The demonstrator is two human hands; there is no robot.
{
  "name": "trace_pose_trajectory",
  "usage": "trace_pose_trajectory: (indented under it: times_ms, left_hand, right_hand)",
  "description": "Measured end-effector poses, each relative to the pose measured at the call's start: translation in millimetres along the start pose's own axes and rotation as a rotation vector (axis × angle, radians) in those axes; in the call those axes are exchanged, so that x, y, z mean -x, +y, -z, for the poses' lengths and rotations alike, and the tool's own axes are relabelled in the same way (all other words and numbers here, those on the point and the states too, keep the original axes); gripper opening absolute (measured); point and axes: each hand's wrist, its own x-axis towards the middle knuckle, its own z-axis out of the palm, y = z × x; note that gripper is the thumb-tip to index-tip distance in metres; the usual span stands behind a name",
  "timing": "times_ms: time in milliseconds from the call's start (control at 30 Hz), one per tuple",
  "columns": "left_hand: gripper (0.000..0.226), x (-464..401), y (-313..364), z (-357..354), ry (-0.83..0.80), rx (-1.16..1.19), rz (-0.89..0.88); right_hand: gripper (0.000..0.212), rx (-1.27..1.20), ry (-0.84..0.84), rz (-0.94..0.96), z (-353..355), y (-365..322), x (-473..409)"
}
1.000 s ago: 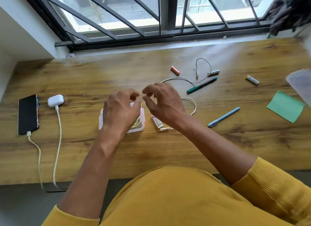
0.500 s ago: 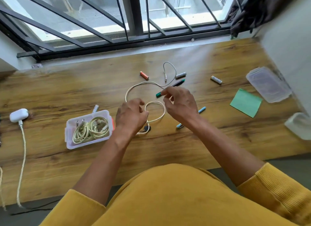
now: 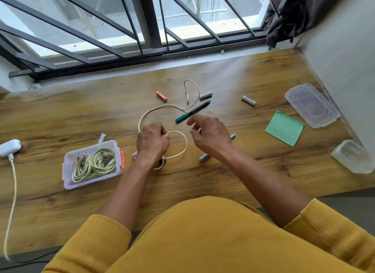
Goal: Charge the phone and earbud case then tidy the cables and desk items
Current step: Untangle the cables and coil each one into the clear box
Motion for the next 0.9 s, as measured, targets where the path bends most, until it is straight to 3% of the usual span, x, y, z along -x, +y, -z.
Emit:
trace_pose_trajectory:
  times_ms: [167,333,400,500,700,833,900]
  left_hand:
    - [0.007,-3,1,18,-0.038,0.254,-0.014]
    - [0.012,-1,6,48,-0.268,0.878,-0.017]
    - [0.009,-1,8,57,-0.315,1.01,-0.014]
    - [0.013,0,9,68,-0.344,1.102,-0.007]
    - [0.018,3,3,84,-0.389,1.236,0.048]
    - [0.054,2,2,100,-0.584,1.292,0.112]
    - [0.06,-1,1,105,-0.6,1.142,0.036]
  right_hand:
    - [0.032,-0.13,-0.018,-0.044,3,3,-10]
    - [0.024,-0.53,-0.314,-0.078,6,-9,-12]
    - [0.031,-0.662,-0.414,-0.046,6,-16,-10]
    - [0.04,-0.817,-0.522,0.003,8,-22,-9]
    - [0.023,-1.064,-0.566,0.061,15,-25,-7]
    - [0.028,-0.862,-0.392,0.084,15,-27,-5]
    - [0.031,-0.751,-0.35,0.105,16,-27,-3]
